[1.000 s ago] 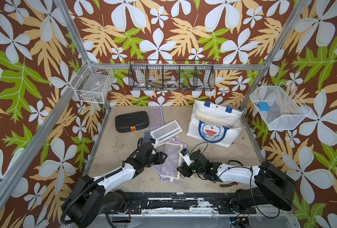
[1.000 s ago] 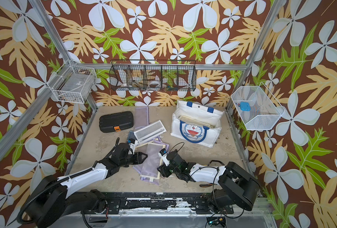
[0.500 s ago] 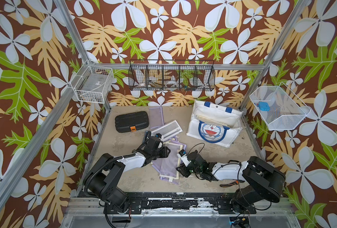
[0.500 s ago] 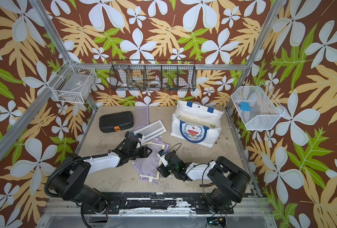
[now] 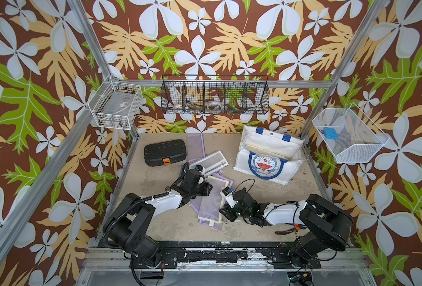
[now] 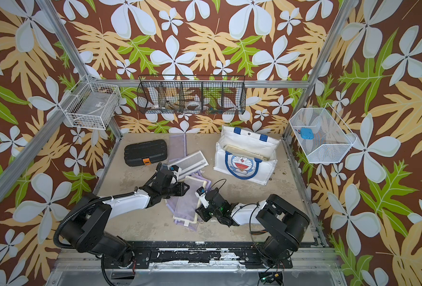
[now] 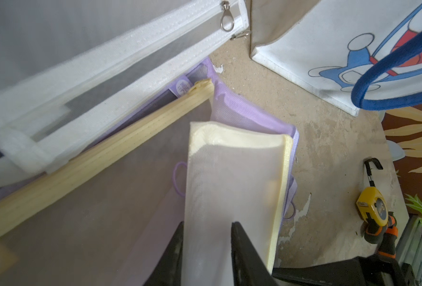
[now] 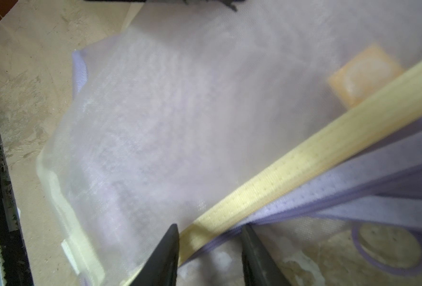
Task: Put the pencil pouch into the canvas bag
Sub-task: Pick up the pencil case from the pencil case.
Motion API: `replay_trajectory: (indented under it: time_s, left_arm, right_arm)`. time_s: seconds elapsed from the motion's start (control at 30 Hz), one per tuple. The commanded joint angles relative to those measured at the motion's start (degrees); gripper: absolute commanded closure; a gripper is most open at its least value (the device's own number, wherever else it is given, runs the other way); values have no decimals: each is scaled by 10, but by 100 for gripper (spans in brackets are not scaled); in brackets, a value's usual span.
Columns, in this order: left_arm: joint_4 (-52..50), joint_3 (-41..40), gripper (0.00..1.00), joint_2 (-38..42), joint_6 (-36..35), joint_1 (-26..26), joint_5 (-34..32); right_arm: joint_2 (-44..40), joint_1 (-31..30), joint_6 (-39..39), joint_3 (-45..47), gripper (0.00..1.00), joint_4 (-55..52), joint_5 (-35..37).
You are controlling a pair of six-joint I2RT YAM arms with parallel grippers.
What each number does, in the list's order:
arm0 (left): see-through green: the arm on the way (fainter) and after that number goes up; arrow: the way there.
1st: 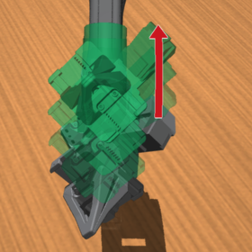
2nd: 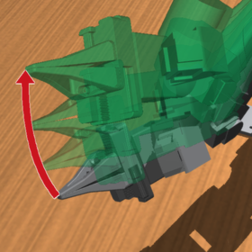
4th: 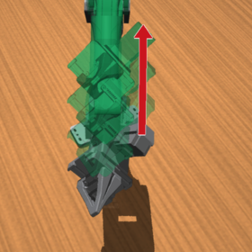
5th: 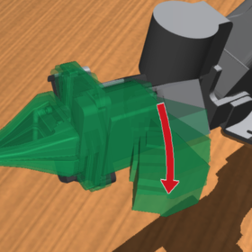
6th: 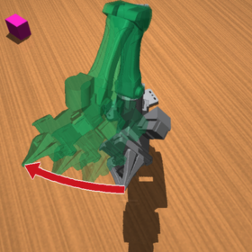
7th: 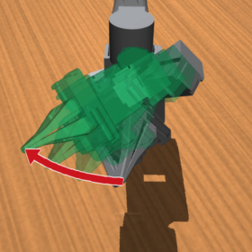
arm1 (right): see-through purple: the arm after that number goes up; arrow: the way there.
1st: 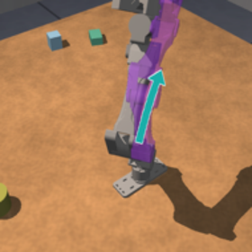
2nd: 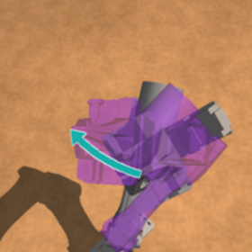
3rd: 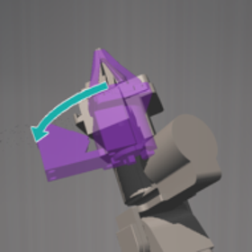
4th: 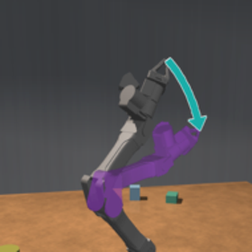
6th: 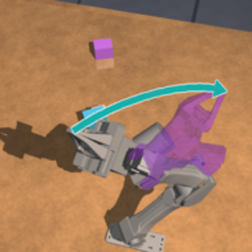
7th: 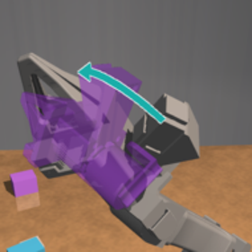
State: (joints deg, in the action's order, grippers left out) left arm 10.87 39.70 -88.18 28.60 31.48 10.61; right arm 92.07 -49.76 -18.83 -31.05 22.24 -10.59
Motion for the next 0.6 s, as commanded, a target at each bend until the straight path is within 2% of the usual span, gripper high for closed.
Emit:
replay_trajectory:
  time_s: [0.0, 0.1, 0.23, 0.37, 0.43, 0.5, 0.57]
  left_arm:
    - [-3, 6, 66, -6, -5, -2, -12]
    - [-2, 18, 58, -19, -4, -1, -8]
    - [-12, 40, 56, -30, -3, -2, -16]
    - [-21, 51, 61, -34, -4, -4, -20]
    - [-22, 50, 68, -34, -3, -5, -20]
    - [-20, 49, 79, -33, -2, -7, -18]
    - [-20, 47, 84, -33, 0, -6, -13]
  right_arm:
    - [8, 0, 5, 1, 57, -37, 0]
    - [12, 0, 4, 1, 57, -35, 0]
    - [14, 0, 6, 0, 58, -39, -1]
    - [16, 0, 9, 0, 58, -40, 1]
    - [18, 0, 9, 0, 58, -39, 1]
    - [21, 0, 8, 1, 58, -37, -1]
    - [21, 0, 9, 2, 58, -35, -2]
